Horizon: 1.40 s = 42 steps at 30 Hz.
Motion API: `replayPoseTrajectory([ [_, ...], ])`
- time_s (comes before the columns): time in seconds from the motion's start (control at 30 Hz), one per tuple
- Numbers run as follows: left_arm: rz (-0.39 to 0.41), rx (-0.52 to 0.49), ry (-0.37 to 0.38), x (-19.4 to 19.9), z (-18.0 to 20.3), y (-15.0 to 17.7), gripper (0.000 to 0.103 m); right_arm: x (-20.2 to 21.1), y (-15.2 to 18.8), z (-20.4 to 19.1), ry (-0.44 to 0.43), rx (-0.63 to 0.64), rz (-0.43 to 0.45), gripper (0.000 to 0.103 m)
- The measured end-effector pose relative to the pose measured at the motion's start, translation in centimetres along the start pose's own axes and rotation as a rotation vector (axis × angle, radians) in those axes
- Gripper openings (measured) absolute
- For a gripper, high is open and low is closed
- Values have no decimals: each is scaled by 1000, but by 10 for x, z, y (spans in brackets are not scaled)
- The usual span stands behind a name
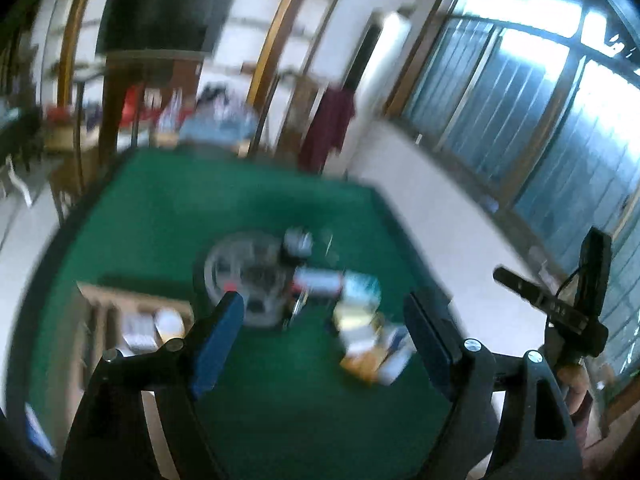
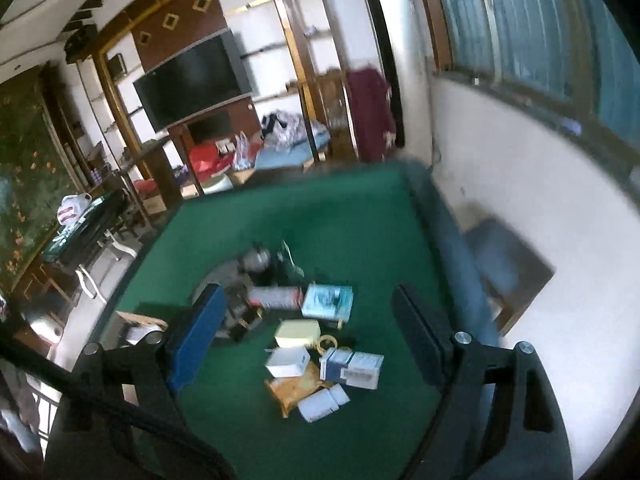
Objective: Organize objects
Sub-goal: 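Move both tools back over the remaining pile of items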
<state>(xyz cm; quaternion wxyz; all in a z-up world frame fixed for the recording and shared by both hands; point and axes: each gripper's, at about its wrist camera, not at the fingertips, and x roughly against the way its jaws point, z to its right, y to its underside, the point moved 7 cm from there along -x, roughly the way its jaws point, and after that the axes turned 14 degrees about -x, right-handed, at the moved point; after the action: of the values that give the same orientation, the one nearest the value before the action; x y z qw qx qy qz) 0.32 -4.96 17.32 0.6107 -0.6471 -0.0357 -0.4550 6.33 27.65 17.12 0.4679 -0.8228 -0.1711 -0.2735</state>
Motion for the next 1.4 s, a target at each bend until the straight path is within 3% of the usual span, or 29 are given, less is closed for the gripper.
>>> replayPoseTrajectory([
  [0.17, -97, -13, -37, -75, 19, 56, 77, -78, 19, 45, -1, -128, 1, 85],
  [0.3, -162, -45, -73, -123, 41, 76, 77, -114, 18, 83, -23, -235, -30, 85],
  [0.53, -148, -153, -24, -190, 83, 69, 77, -119, 17, 128, -60, -390, -52, 85],
  [0.7, -211, -284, 38, -238, 109, 62, 77, -134, 27, 139, -45, -432, -91, 85],
  [0.83, -285, -241, 82, -257, 116, 61, 77, -148, 39, 142, -10, -422, -138, 85],
  [0.9, -295, -279, 45, -262, 119, 64, 76, -153, 44, 141, -10, -424, -164, 85],
  [0.93, -311, -303, 29, -264, 122, 67, 74, -151, 44, 138, 0, -409, -155, 85],
  [1.0, -323, -324, 24, -266, 126, 72, 47, -150, 46, 135, -1, -389, -165, 85],
  [1.03, -318, -333, 26, -264, 128, 73, 41, -151, 48, 134, 6, -383, -166, 85],
  [1.1, -312, -347, 24, -256, 129, 75, 19, -149, 48, 137, 36, -363, -153, 85],
  [1.17, -322, -309, 107, -249, 128, 80, 15, -145, 44, 141, 53, -362, -125, 85],
  [1.4, -323, -255, 252, -216, 98, 85, 9, -136, 22, 142, 150, -308, -24, 85],
])
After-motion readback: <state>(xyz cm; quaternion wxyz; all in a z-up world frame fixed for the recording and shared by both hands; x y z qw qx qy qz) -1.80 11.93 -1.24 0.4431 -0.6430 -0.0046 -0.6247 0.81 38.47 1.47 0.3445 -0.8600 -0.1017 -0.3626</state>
